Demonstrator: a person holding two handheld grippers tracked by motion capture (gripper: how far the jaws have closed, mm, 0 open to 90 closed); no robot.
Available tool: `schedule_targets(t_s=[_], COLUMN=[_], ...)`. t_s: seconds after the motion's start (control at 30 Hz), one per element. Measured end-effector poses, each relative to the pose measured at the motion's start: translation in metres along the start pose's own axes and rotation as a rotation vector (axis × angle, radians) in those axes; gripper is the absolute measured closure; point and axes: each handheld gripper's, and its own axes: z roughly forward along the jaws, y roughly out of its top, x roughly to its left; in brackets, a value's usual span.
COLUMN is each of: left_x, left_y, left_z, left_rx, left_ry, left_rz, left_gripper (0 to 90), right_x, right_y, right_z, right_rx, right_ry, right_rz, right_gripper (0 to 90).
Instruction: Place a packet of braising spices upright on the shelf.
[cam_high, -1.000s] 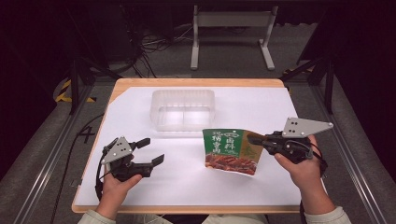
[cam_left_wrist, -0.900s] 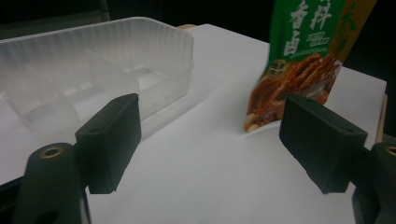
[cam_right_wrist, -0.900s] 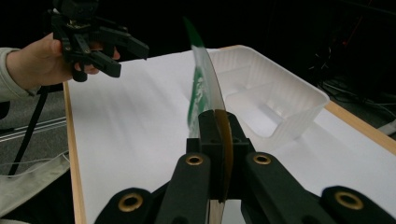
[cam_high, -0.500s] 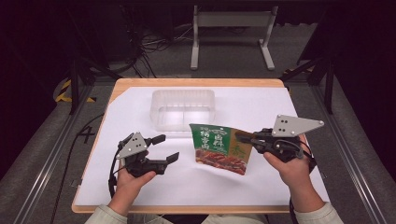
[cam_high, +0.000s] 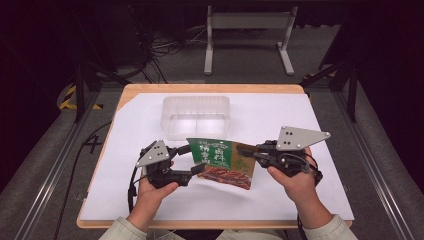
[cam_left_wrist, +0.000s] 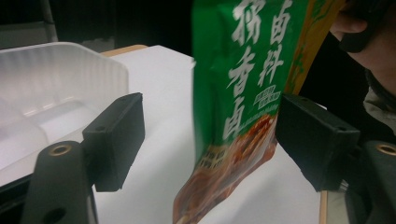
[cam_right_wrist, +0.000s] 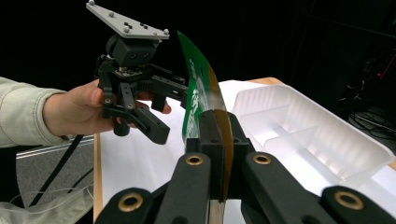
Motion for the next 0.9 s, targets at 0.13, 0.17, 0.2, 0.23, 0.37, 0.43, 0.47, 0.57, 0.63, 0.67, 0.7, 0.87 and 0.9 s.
schedule_targets(t_s=[0.13,0.17,0.2,0.23,0.37,0.43,0.47,0.57,0.63,0.67,0.7,0.87,0.9], left_x=[-0.003,-0.003,-0.004,-0.005,-0.003,-0.001,-0.001,-0.002,-0.003,-0.003,-0.003,-0.003,-0.003], left_y=[0.001,0.001,0.001,0.001,0.001,0.001,0.001,0.003,0.003,0.003,0.003,0.005,0.005], left_z=[0.007,0.008,0.009,0.011,0.012,0.01,0.009,0.007,0.005,0.004,0.004,0.0,0.0], left_rx=[0.004,0.008,0.015,0.026,0.068,0.063,0.063,0.062,0.065,0.068,0.068,0.059,0.059], left_ry=[-0.023,-0.028,-0.033,-0.038,-0.066,-0.085,-0.094,-0.096,-0.102,-0.106,-0.106,-0.107,-0.107], left_rz=[0.014,0.025,0.028,0.033,0.013,0.007,0.01,0.027,0.028,0.029,0.029,0.036,0.036], left_gripper=[33.2,36.7,42.5,48.0,65.7,73.8,77.4,85.6,86.4,86.8,87.2,88.2,88.2], right_x=[0.001,0.001,0.002,0.002,0.003,0.003,0.002,0.001,0.0,0.0,0.0,-0.012,-0.012], right_y=[-0.003,-0.003,-0.004,-0.004,-0.006,-0.007,-0.007,-0.008,-0.009,-0.01,-0.01,-0.021,-0.021], right_z=[0.005,0.006,0.007,0.007,0.01,0.01,0.01,0.01,0.01,0.01,0.01,0.018,0.018], right_rx=[0.0,0.0,-0.001,-0.002,-0.002,-0.009,-0.015,-0.027,-0.032,-0.03,-0.03,-0.019,-0.019], right_ry=[0.012,0.013,0.014,0.016,0.014,0.008,0.008,0.001,-0.003,-0.004,-0.004,0.03,0.03], right_rz=[0.003,0.003,0.001,0.001,0.0,0.007,0.008,0.015,0.016,0.017,0.017,0.088,0.088], right_gripper=[90.0,90.0,90.0,90.0,90.0,90.0,90.0,90.0,90.0,89.5,89.5,57.6,57.6])
